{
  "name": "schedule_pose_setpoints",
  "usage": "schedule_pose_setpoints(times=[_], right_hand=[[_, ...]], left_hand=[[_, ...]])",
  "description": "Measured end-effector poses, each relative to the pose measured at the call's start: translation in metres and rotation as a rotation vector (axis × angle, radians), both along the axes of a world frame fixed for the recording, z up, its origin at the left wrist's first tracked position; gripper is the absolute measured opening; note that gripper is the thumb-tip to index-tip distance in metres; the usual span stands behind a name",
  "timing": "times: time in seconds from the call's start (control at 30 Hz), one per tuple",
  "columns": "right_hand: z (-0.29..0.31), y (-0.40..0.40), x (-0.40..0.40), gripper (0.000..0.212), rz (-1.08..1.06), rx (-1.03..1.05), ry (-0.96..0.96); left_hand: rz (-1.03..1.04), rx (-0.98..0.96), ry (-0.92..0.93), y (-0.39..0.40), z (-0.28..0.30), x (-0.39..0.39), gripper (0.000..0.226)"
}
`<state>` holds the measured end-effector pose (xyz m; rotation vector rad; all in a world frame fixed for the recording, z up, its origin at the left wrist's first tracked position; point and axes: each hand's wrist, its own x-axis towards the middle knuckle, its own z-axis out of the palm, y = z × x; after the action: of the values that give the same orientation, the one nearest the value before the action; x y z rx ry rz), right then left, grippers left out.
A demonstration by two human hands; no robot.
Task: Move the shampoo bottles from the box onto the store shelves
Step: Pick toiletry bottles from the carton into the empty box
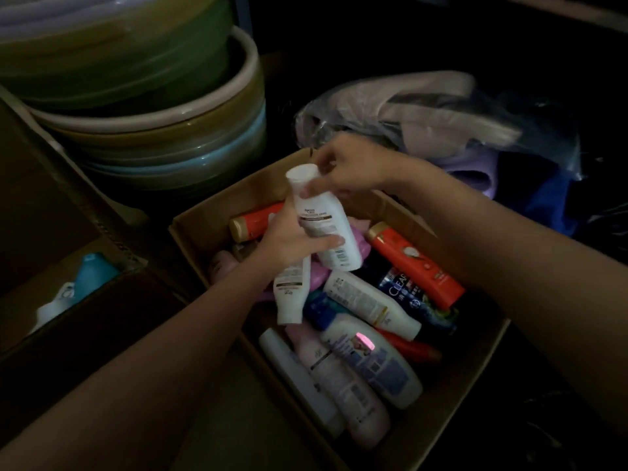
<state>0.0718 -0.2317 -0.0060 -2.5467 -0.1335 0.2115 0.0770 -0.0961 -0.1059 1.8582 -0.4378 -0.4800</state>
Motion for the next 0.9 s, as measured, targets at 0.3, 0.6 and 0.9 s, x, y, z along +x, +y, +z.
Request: schedule_pose_setpoints(times=[0.3,0.6,0.9], right_hand=[[-0.042,-0.005,-0.008,0.016,-0.315,0.645,0.101],[-0.132,-0.048,-0.045,0.062,-0.434,-0.427,0.495],[-0.097,-0.026,-0.041,0.042,-0.426,-0.552,0.197]], left_hand=[[0.177,-0.287,0.377,-0.011,0.004,-0.014,0.032],[0.212,0.018,0.171,-0.005,-0.013,0.007,0.035],[0.024,0.172,-0.189,-0.014,0.029,0.002,0.052]])
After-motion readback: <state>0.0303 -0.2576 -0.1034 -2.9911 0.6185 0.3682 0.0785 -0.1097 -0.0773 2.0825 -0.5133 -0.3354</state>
